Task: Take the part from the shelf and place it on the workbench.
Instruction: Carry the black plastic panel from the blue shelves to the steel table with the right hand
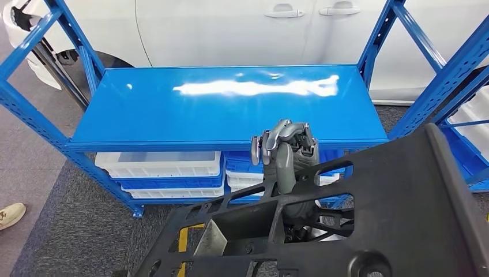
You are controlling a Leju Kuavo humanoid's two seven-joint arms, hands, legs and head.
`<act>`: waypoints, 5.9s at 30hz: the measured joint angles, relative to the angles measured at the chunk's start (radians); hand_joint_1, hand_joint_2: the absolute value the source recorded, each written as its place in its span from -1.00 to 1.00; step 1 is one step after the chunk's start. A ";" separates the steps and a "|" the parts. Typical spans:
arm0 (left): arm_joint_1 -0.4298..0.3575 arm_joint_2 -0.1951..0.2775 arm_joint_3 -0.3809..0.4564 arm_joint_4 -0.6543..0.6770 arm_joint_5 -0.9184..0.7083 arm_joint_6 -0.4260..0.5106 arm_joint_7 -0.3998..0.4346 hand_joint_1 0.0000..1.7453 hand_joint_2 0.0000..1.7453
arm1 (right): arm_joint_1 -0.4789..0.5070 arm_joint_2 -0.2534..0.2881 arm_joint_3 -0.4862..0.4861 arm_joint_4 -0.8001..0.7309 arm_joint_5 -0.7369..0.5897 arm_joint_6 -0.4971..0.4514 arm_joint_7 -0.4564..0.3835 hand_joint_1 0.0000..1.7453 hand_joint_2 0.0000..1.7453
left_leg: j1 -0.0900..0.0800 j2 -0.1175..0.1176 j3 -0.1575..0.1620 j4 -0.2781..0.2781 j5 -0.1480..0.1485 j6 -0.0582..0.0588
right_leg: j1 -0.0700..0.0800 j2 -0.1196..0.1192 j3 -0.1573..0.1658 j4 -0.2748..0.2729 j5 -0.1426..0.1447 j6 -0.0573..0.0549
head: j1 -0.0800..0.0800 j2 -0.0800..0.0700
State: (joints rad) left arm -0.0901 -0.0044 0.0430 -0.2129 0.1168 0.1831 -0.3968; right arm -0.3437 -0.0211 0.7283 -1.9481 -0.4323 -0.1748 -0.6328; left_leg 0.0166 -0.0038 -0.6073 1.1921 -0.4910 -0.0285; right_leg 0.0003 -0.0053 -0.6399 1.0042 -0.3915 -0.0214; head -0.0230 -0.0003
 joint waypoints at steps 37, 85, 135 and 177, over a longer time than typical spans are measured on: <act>0.034 0.013 0.060 0.007 0.002 0.063 0.082 -1.00 1.00 | -0.131 -0.069 0.109 0.117 -0.052 0.062 -0.021 1.00 1.00 | -0.005 0.007 0.113 -0.199 -0.014 0.033 | -0.005 -0.001 -0.032 0.017 0.027 0.040 | 0.000 0.000; 0.040 -0.010 0.077 0.010 -0.050 0.034 0.147 -1.00 1.00 | -0.002 -0.048 -0.315 -0.036 0.075 0.412 -0.012 1.00 1.00 | -0.008 0.073 0.035 -0.116 -0.033 0.010 | 0.002 -0.021 0.042 -0.004 -0.031 -0.010 | 0.000 0.000; 0.063 -0.022 0.181 0.014 0.044 0.099 0.206 -1.00 1.00 | 0.038 -0.038 -0.337 -0.098 0.185 0.326 0.017 1.00 1.00 | 0.005 0.029 0.061 -0.205 0.036 0.036 | -0.019 0.014 -0.116 0.286 -0.144 0.045 | 0.000 0.000; 0.054 -0.005 0.187 0.014 0.008 0.085 0.203 -1.00 1.00 | 0.026 -0.032 -0.371 -0.130 0.162 0.320 0.041 1.00 1.00 | -0.003 0.061 0.057 -0.106 -0.064 -0.010 | -0.015 -0.003 0.017 0.020 -0.042 -0.008 | 0.000 0.000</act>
State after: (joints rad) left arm -0.0360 -0.0094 0.2301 -0.1989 0.1247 0.2680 -0.1934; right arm -0.3173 -0.0531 0.3575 -2.0778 -0.2698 0.1451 -0.5918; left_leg 0.0138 0.0572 -0.5506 1.0860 -0.5548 -0.0389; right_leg -0.0147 -0.0079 -0.6231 1.0242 -0.4331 -0.0292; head -0.0226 -0.0004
